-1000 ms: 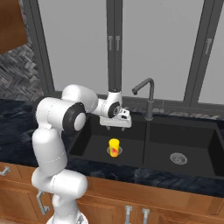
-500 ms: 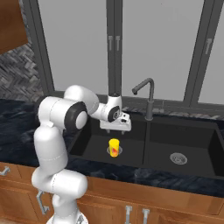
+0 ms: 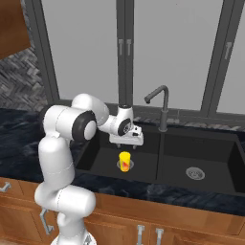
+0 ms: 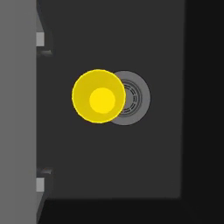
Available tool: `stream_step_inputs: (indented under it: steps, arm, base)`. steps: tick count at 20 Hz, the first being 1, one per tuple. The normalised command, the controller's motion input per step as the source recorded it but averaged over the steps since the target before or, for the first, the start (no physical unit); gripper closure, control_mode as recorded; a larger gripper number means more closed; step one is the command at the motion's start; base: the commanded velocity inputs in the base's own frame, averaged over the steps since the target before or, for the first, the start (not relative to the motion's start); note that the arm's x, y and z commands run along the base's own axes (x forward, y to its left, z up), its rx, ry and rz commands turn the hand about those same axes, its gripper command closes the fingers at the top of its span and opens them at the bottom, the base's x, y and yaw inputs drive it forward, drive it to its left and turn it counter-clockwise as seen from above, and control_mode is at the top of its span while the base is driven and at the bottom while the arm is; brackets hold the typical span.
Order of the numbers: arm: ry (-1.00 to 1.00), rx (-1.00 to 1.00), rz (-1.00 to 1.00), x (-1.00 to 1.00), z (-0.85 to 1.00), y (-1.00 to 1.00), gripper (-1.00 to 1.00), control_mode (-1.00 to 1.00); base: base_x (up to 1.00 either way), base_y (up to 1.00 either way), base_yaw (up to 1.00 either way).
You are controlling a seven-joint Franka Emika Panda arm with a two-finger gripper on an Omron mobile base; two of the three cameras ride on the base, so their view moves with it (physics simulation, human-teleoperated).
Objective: Move any existing items from the left basin to the right basin for drying. Then move the mug from the counter to the left basin of the sink for washing.
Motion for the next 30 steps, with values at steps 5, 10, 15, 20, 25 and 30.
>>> stream_step_inputs:
  steps: [5, 10, 15, 20, 25, 30]
  arm:
    - [0.00, 0.00, 0.00, 0.04, -0.09, 0.00, -1.00, -1.00]
    - [0.00, 0.00, 0.00, 0.03, -0.07, 0.00, -1.00, -1.00]
    - [0.00, 0.00, 0.00, 0.00, -0.10, 0.00, -1.00, -1.00]
    - [0.00, 0.00, 0.00, 0.00, -0.07, -0.01, -1.00, -1.00]
    - [-0.01, 0.00, 0.00, 0.01, -0.05, -0.01, -1.00, -1.00]
    - [0.00, 0.00, 0.00, 0.00, -0.07, -0.02, -1.00, -1.00]
  base:
    - [0.00, 0.00, 0.00]
    - [0.00, 0.00, 0.00]
    - [0.00, 0.00, 0.00]
    - [0.00, 0.00, 0.00]
    - [0.00, 0.00, 0.00]
    - [0.00, 0.00, 0.00]
